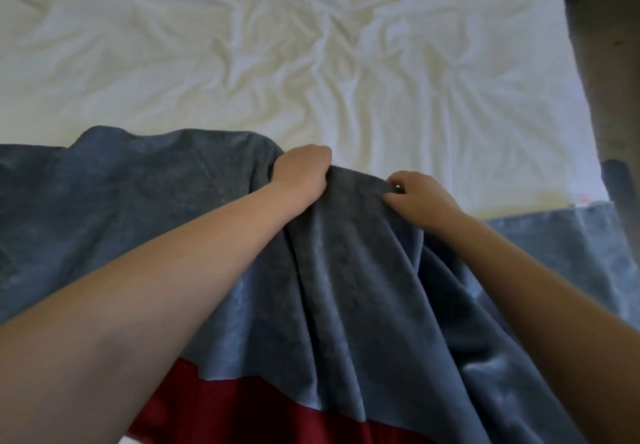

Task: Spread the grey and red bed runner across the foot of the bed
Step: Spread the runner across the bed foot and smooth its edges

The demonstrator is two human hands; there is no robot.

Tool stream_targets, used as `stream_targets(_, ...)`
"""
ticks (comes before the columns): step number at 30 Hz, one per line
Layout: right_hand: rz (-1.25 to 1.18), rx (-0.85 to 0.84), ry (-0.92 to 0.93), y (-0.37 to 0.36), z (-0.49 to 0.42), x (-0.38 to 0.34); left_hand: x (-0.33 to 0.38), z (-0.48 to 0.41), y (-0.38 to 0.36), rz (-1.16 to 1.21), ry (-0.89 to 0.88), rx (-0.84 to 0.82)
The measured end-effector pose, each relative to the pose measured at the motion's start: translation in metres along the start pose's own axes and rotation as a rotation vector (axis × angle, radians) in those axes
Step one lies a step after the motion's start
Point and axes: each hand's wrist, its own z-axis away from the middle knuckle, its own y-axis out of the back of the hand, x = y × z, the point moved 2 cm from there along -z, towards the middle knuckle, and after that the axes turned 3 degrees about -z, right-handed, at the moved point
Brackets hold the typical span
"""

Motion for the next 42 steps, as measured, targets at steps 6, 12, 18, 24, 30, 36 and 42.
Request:
stream_targets(6, 0.087, 0.376, -0.063, 0.04, -0.012, 0.043, 0.049, -0.022, 0.02, 0.077, -0.017, 0.247)
stream_targets(12, -0.08, 0.299, -0.008, 0.038, 0.023, 0.089, 0.118, -0.016, 0.016, 0.133, -0.211, 0.221)
stream_targets(18, 0.205, -0.05, -0.036, 0.056, 0.064, 0.14, 0.201, -0.008, 0.002, 0.14, -0.538, 0.019)
stream_targets(24, 0.581, 0.131, 0.012, 0.083, 0.065, 0.17, 0.249, -0.018, -0.014, -0.162, -0.432, -0.119)
stream_targets(30, 0.464, 0.47, -0.062, 0.112, 0.055, 0.197, 0.283, -0.055, 0.003, -0.004, -0.385, 0.113)
stream_targets(36, 0.531, 0.397, -0.036, 0.098, 0.054, 0.209, 0.307, -0.055, -0.016, 0.058, -0.456, 0.068)
stream_targets(42, 0.52, 0.549, -0.206, 0.132, 0.051, 0.244, 0.352, -0.076, -0.012, 0.149, -0.474, 0.135)
